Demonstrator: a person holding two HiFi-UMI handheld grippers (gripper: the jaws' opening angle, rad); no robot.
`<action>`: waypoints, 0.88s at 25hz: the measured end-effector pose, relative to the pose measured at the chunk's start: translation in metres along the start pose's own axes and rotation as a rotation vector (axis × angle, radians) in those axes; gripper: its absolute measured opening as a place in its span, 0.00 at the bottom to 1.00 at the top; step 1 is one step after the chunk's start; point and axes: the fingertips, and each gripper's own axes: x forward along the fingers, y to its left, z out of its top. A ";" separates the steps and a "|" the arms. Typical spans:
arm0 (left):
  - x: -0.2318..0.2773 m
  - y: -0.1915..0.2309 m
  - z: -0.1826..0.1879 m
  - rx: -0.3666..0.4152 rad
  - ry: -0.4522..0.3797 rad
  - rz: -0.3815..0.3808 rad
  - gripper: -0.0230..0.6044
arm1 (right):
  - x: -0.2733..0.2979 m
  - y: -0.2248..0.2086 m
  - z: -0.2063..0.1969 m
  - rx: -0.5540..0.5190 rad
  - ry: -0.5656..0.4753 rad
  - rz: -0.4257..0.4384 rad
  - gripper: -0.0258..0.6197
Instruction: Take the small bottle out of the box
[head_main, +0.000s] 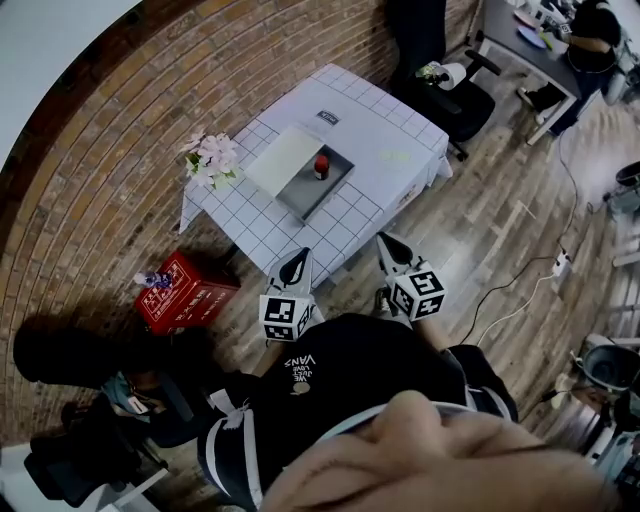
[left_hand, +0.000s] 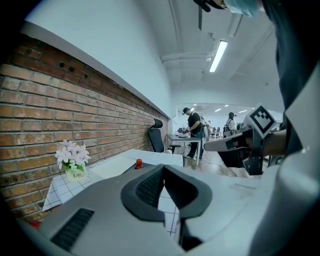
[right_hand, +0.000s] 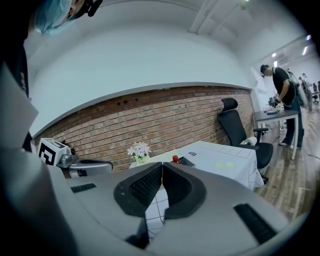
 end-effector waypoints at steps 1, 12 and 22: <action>0.005 0.000 0.001 -0.002 0.001 0.010 0.06 | 0.004 -0.005 0.001 -0.002 0.006 0.009 0.04; 0.059 -0.015 0.010 -0.054 0.020 0.138 0.06 | 0.027 -0.066 0.017 -0.027 0.070 0.127 0.04; 0.095 -0.029 0.012 -0.092 -0.004 0.274 0.06 | 0.038 -0.111 0.022 -0.051 0.125 0.256 0.04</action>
